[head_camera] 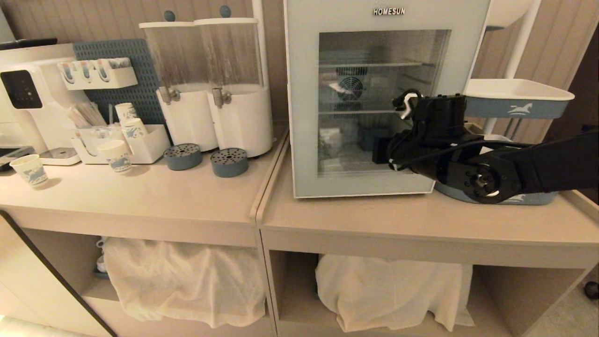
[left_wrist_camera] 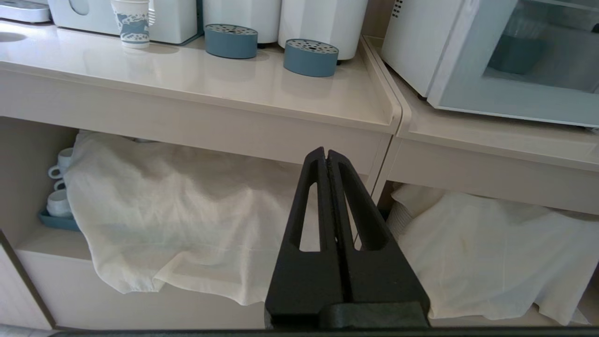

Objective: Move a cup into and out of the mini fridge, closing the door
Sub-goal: Close the freezer door

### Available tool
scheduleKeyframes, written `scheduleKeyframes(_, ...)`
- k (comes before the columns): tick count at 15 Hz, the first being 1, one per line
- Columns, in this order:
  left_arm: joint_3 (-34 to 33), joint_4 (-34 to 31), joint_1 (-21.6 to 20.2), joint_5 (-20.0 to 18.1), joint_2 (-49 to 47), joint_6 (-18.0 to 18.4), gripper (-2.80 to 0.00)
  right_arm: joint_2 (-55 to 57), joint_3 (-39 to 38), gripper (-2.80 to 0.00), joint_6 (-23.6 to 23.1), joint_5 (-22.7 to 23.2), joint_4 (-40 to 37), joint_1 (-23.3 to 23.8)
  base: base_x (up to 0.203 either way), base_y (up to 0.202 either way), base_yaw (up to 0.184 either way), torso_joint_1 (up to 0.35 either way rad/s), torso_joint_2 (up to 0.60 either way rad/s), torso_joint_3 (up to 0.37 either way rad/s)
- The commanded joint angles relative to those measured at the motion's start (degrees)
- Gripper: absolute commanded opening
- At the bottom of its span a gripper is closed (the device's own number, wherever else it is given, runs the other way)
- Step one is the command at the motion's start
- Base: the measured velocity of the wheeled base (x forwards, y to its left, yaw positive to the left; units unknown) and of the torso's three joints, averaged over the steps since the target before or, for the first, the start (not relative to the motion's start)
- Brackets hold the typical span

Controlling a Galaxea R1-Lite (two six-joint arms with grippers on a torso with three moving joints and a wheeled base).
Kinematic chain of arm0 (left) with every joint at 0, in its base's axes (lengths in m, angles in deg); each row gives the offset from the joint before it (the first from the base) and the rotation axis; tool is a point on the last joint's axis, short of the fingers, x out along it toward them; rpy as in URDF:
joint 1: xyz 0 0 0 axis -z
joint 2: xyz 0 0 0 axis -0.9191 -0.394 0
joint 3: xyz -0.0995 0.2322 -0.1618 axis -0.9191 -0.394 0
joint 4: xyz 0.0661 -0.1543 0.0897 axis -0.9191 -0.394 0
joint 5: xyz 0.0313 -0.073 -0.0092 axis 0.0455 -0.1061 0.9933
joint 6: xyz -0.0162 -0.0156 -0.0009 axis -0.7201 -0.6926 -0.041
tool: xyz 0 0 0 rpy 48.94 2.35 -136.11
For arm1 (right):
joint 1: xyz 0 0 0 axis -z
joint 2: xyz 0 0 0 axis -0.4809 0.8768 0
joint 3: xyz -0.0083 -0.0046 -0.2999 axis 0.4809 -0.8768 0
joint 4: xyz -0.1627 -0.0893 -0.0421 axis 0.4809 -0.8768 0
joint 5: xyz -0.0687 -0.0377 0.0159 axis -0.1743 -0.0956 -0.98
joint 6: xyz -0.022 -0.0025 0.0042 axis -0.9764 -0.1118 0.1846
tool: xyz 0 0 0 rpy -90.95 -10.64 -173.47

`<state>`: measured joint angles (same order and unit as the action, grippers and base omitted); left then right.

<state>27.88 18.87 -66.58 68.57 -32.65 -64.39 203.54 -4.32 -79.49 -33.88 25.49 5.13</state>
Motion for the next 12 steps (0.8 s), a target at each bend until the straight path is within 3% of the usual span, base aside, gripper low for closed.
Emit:
scheduleKeyframes(1,-2.29,0.06,0.04,0.01,0.29,-0.07,-2.80,0.05,-0.26,-2.80,0.11,-0.06,-0.09,0.06,0.000,0.000,0.000,0.000,0.00,0.000)
scheduleKeyframes(8,-2.29,0.06,0.02,0.01,0.29,-0.07,-2.80,-4.93,-6.01,-2.80,0.47,-0.28,-0.01,0.06,0.000,0.000,0.000,0.000,0.00,0.000)
scheduleKeyframes(12,-2.29,0.06,-0.04,0.01,0.29,-0.07,-2.80,-21.68,-14.05,-2.80,0.62,-3.42,-2.36,0.56,0.000,0.000,0.000,0.000,0.00,0.000)
